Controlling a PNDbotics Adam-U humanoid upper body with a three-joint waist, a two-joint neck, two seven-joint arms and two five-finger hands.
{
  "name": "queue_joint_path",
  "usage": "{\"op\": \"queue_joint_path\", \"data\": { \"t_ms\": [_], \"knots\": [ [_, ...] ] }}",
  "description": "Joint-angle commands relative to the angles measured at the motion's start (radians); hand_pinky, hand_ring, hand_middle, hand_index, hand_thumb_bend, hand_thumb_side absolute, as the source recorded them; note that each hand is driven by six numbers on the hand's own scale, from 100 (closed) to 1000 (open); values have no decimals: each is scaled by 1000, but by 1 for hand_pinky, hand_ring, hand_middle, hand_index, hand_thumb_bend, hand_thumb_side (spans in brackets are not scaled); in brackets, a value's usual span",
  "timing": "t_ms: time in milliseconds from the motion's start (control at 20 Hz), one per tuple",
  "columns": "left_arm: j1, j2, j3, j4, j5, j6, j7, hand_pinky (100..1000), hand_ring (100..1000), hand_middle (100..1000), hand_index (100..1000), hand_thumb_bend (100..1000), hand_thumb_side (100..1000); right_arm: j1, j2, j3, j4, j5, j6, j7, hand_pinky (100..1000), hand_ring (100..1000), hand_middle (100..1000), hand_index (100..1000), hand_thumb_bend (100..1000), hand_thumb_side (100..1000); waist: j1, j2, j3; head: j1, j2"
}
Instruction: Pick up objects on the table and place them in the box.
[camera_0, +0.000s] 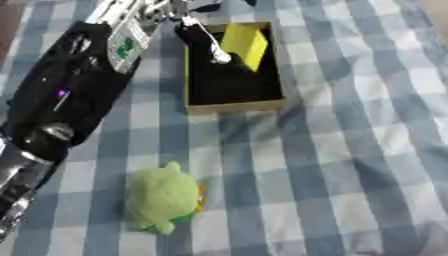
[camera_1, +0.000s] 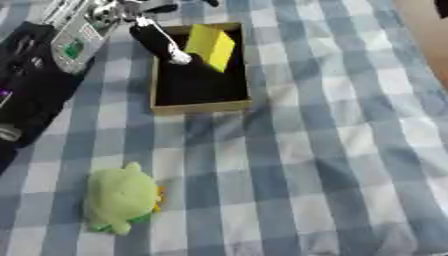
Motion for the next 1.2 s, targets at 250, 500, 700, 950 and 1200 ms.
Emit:
{"op": "queue_joint_path", "data": {
  "t_ms": [250, 500, 700, 950, 1200],
  "knots": [
    [-10, 6, 20, -11, -74, -6, -20, 955, 980, 936, 943, 746, 409, -6, -14, -17, -16, -5, 1, 1, 566, 717, 695, 778, 100, 949, -8, -21, -1, -4, 5],
    [-8, 5, 27, -18, -96, 15, -17, 956, 984, 935, 942, 734, 395, -3, -12, -19, -16, -6, 2, 0, 565, 716, 695, 778, 100, 948, -9, -23, -2, -4, 5],
    [-5, 13, 32, -51, -71, 38, 8, 945, 979, 905, 924, 640, 380, 1, -12, -22, -16, -3, 3, -1, 565, 716, 695, 778, 100, 947, -8, -24, 1, -6, 5],
    [10, 96, 28, -242, 21, 60, 0, 939, 966, 851, 899, 627, 358, 8, -22, -27, -16, 3, 5, -6, 566, 716, 695, 777, 100, 947, -3, -28, 12, -24, 5],
    [70, 271, 21, -552, 171, 103, -72, 933, 931, 788, 883, 640, 357, 16, -34, -31, -16, 12, 9, -11, 569, 717, 696, 777, 100, 944, 6, -34, 32, -58, 5]
  ]
}}
